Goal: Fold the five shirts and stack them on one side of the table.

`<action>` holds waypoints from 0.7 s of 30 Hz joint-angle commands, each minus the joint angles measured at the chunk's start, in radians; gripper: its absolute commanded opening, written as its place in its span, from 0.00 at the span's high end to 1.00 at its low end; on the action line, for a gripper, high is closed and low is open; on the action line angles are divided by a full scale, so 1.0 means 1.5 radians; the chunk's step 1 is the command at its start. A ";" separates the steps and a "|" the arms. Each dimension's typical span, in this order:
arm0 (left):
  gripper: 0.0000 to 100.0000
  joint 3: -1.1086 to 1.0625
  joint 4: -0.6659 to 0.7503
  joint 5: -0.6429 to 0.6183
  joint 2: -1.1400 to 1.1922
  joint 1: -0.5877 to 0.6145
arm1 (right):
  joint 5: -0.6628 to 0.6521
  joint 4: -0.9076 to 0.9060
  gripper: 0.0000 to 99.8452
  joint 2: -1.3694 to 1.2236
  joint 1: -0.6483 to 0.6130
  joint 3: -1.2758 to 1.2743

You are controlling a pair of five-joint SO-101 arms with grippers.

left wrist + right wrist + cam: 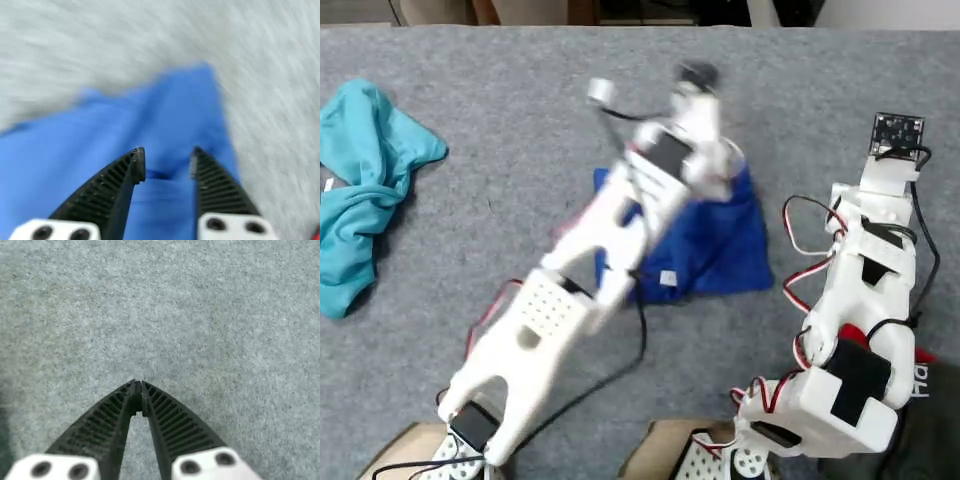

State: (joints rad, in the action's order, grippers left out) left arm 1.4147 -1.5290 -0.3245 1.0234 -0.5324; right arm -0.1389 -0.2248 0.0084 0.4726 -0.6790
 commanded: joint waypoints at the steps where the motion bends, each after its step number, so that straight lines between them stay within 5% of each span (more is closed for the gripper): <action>1: 0.99 0.100 -0.075 -0.001 -0.012 0.105 | 0.006 -0.004 1.00 0.004 0.007 0.033; 8: 0.98 0.088 -0.155 0.028 -0.011 0.231 | -0.009 -0.204 1.00 0.060 -0.072 0.112; 13: 0.98 -0.059 -0.155 0.109 -0.018 0.298 | -0.033 -0.413 1.00 0.132 -0.168 0.219; 21: 0.98 -0.261 -0.140 0.181 -0.012 0.325 | -0.046 -0.515 1.00 0.146 -0.341 0.265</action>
State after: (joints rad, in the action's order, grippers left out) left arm 1.0694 -1.7499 -0.1082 1.0219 -0.0537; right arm -0.1926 -0.9582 0.1895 0.0614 -0.3353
